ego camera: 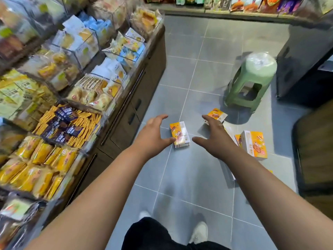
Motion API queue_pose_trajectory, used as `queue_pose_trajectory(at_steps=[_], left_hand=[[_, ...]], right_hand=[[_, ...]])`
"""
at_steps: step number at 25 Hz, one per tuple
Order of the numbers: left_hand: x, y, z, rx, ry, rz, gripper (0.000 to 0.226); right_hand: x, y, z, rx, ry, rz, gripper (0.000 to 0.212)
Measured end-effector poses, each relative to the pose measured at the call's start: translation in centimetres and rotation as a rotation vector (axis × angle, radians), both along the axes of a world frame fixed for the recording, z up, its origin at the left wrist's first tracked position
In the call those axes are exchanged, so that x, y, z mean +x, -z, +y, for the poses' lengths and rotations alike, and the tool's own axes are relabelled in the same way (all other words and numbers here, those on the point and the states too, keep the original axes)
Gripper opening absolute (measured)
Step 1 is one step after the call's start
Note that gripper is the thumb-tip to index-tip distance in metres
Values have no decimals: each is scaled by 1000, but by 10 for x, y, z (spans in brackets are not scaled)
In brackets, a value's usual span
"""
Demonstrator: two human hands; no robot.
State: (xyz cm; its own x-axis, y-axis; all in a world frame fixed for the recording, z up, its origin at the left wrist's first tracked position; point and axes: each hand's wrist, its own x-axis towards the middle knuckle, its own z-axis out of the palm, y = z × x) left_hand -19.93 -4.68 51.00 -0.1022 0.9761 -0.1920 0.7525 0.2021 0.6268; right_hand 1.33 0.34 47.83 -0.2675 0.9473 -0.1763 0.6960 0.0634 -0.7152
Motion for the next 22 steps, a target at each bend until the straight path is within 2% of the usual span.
queue_pose_trajectory(at_steps=[4,11,17,22], left_hand=[[-36,26,81,-22,64,21,78],[-100,96,237,-74,213,71,82],[-143,201,337,-95,280,91,82],[-142,329,396,-107,273,75,82]], right_hand=[[-29,29,61,-41,65,20,84],[-103,104,172,-74,355,71,87],[-136,221,246,-90,538,14,95],[-135,352,287,-130,646,-46,103]])
